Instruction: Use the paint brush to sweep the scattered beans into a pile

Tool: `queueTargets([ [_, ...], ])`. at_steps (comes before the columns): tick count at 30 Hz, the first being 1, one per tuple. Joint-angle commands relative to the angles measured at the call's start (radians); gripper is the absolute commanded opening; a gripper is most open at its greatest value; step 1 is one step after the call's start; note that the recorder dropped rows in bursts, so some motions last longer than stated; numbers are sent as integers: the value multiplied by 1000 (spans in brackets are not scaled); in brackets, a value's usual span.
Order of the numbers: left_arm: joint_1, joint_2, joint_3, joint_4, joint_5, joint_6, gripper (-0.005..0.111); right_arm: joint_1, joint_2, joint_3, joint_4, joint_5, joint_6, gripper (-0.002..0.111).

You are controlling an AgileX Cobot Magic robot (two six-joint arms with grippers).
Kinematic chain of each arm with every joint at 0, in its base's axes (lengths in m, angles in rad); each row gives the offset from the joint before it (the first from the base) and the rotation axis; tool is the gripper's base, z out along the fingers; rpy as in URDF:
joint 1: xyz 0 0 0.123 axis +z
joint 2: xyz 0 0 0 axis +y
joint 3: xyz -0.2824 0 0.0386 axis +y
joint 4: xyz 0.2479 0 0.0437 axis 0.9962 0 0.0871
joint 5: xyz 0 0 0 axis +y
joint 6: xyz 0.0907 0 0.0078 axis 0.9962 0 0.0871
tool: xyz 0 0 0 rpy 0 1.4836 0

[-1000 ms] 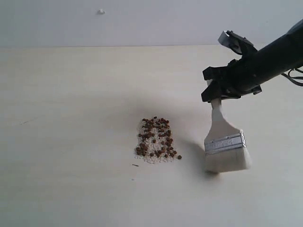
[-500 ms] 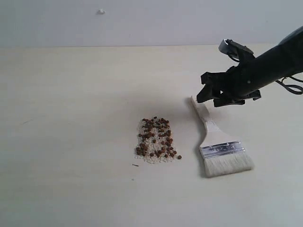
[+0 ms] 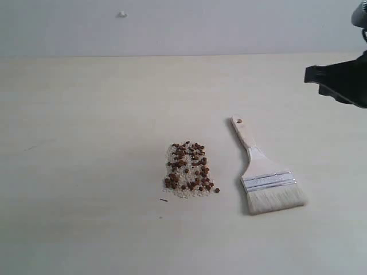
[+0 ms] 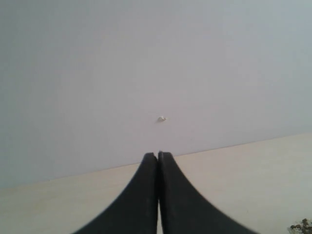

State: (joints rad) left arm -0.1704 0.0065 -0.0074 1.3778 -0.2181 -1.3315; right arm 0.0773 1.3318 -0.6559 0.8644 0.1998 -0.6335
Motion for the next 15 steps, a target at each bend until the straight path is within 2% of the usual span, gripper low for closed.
queueTargets([
  [1,1,-7,-2,1,3,2,0,-2,-225,146,-1,-25,72,0],
  [7,1,-7,-2,1,0,2,0,-2,-378,160,-4,-11,83,0],
  [15,1,-7,-2,1,0,2,0,-2,-452,160,-4,-11,83,0],
])
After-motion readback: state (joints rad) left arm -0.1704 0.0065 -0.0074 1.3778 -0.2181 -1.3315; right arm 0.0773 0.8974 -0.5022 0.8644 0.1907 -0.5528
